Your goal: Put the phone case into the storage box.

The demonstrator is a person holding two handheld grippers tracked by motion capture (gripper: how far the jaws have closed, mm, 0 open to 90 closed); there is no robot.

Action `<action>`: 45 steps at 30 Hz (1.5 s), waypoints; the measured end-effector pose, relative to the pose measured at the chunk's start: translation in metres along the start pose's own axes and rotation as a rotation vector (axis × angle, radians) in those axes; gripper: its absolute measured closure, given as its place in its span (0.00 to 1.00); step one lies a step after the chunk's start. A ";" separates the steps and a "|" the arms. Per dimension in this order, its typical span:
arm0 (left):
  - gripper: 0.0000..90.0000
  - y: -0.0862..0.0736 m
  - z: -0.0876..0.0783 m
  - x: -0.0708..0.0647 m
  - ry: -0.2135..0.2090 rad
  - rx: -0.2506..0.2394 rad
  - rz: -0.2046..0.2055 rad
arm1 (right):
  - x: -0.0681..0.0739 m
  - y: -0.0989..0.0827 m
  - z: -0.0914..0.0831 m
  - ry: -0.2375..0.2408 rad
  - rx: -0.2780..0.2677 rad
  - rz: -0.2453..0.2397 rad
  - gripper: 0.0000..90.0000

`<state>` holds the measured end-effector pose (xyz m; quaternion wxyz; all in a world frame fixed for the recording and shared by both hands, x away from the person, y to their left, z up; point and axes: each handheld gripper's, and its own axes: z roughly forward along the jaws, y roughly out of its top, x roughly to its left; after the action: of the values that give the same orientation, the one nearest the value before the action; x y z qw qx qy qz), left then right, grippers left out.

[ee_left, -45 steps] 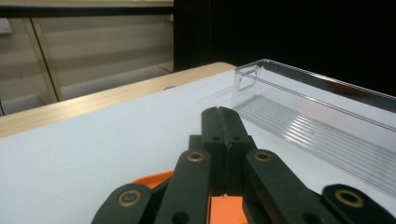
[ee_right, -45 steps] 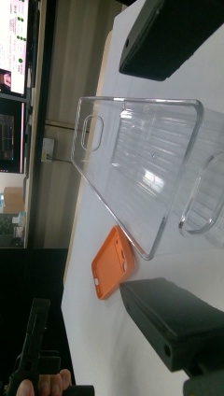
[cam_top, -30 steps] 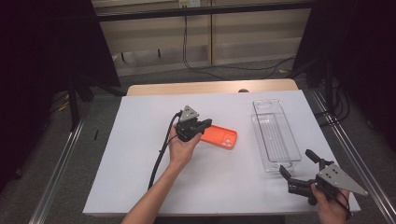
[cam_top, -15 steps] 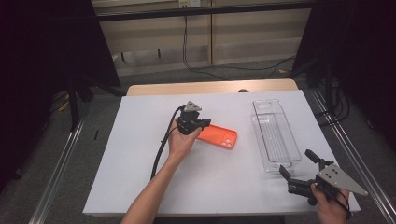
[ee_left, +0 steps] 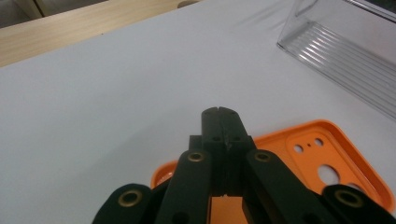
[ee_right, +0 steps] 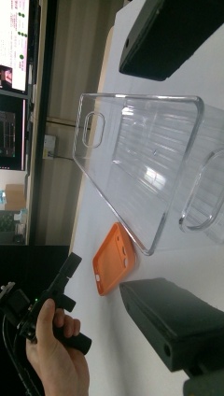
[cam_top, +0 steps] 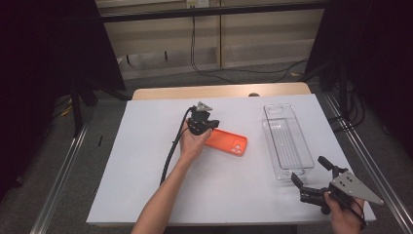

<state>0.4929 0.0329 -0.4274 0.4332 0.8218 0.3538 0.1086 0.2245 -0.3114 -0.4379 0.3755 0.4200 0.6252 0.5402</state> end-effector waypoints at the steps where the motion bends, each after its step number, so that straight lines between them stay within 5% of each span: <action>1: 1.00 0.000 0.002 0.001 -0.003 0.001 -0.008 | 0.000 0.000 0.000 -0.002 -0.002 0.004 0.00; 11: 1.00 -0.004 0.015 0.012 0.049 0.033 -0.033 | -0.001 0.000 0.000 0.000 0.002 0.005 0.00; 12: 1.00 -0.005 0.017 0.012 0.054 0.016 -0.061 | -0.001 0.000 0.000 -0.001 0.002 0.004 0.00; 13: 1.00 -0.005 0.016 0.015 0.060 0.032 -0.041 | 0.000 0.000 0.000 0.001 0.002 0.007 0.00; 14: 1.00 -0.006 0.018 0.015 0.059 0.019 -0.069 | 0.000 0.000 0.000 0.003 0.001 0.003 0.00; 19: 1.00 -0.011 0.023 0.016 0.081 0.076 -0.024 | -0.001 0.000 0.001 0.001 0.002 0.003 0.00; 22: 1.00 -0.012 0.025 0.016 0.072 0.070 -0.045 | 0.000 -0.001 0.000 0.005 0.003 0.001 0.00; 34: 1.00 -0.013 0.024 0.015 0.081 0.095 0.000 | -0.001 -0.001 0.000 0.007 0.009 0.001 0.00; 45: 1.00 -0.019 0.016 0.014 0.069 0.091 0.000 | -0.001 -0.001 0.000 0.010 0.007 -0.002 0.00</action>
<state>0.5017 0.0391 -0.4540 0.3831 0.8364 0.3730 0.1210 0.2247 -0.3121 -0.4386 0.3712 0.4181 0.6294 0.5397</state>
